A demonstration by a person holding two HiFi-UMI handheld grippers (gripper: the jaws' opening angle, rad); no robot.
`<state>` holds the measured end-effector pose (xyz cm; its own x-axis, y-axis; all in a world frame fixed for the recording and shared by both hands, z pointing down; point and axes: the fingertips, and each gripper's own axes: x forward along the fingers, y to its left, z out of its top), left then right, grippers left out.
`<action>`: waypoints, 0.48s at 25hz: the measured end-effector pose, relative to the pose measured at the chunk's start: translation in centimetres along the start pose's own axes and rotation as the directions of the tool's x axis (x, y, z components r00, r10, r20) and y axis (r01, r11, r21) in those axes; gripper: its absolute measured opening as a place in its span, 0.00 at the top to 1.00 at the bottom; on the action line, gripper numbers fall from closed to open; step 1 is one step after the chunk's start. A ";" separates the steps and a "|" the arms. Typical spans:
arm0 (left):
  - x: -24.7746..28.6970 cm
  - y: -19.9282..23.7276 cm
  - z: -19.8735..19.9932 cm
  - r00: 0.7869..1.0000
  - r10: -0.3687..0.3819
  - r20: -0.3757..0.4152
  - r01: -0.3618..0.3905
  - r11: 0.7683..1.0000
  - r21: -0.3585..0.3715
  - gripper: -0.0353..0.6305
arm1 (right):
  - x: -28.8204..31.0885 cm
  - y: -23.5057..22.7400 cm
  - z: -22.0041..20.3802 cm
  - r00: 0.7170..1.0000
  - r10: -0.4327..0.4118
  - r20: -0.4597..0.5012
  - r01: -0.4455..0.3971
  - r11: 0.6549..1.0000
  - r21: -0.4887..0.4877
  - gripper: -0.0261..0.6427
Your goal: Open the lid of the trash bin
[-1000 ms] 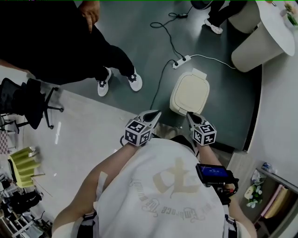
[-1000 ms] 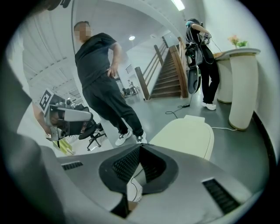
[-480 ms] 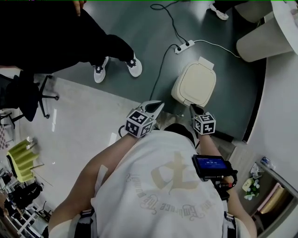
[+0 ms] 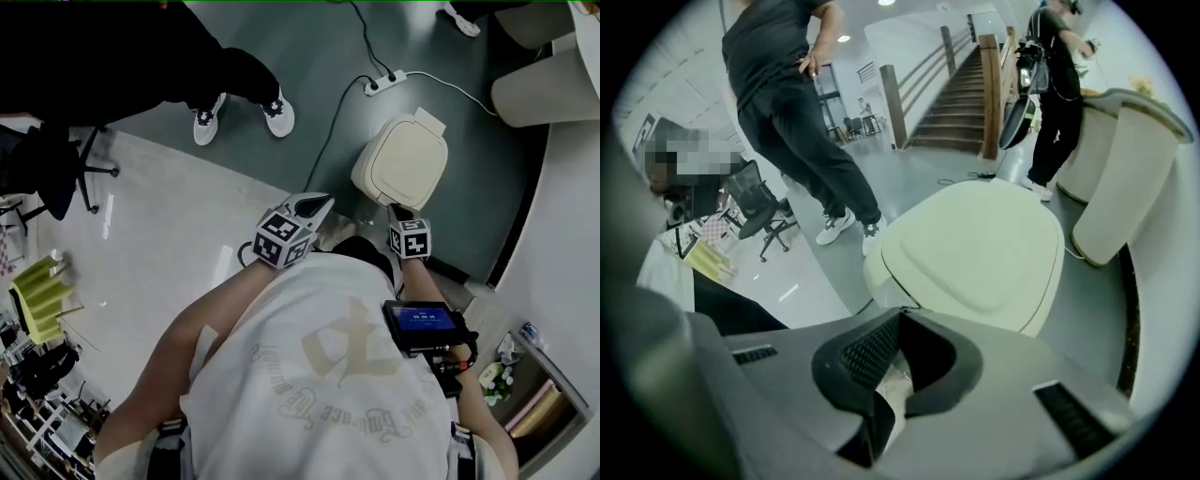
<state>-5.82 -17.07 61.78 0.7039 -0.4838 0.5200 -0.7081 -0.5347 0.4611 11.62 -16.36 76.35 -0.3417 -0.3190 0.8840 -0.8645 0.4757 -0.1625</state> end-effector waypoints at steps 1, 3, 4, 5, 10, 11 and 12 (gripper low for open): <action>-0.1 0.0 0.0 1.000 0.002 0.001 -0.002 1.000 -0.002 0.93 | 0.0 0.0 0.0 1.000 -0.004 -0.002 0.004 1.000 -0.003 0.95; -0.2 -0.1 0.0 1.000 0.004 0.001 -0.004 1.000 -0.005 0.93 | -0.1 0.2 -0.1 1.000 -0.008 -0.004 0.008 1.000 -0.013 0.95; -0.3 -0.1 -0.1 1.000 0.004 0.000 -0.004 1.000 -0.006 0.93 | -0.1 0.3 -0.2 1.000 -0.010 -0.008 0.010 1.000 -0.022 0.95; -0.3 -0.2 -0.1 1.000 0.003 -0.001 -0.003 1.000 -0.006 0.93 | -0.1 0.3 -0.3 1.000 -0.013 -0.013 0.013 0.999 -0.032 0.95; -0.1 -0.2 -0.4 1.000 0.000 -0.007 0.000 1.000 -0.003 0.93 | 0.4 0.3 -0.2 0.998 -0.046 -0.033 0.044 0.997 -0.068 0.95; -0.1 -0.2 -0.4 1.000 0.002 -0.009 -0.002 1.000 -0.002 0.93 | 0.5 0.3 -0.1 0.998 -0.051 -0.033 0.049 0.996 -0.071 0.95; -0.2 -0.2 -0.6 1.000 0.002 -0.010 -0.002 1.000 -0.001 0.93 | 0.6 0.4 -0.2 0.998 -0.054 -0.032 0.052 0.996 -0.076 0.95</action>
<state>-5.80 -16.49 61.99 0.7016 -0.4778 0.5287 -0.7100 -0.5325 0.4609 11.14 -16.21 76.86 -0.2820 -0.3177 0.9053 -0.8503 0.5197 -0.0825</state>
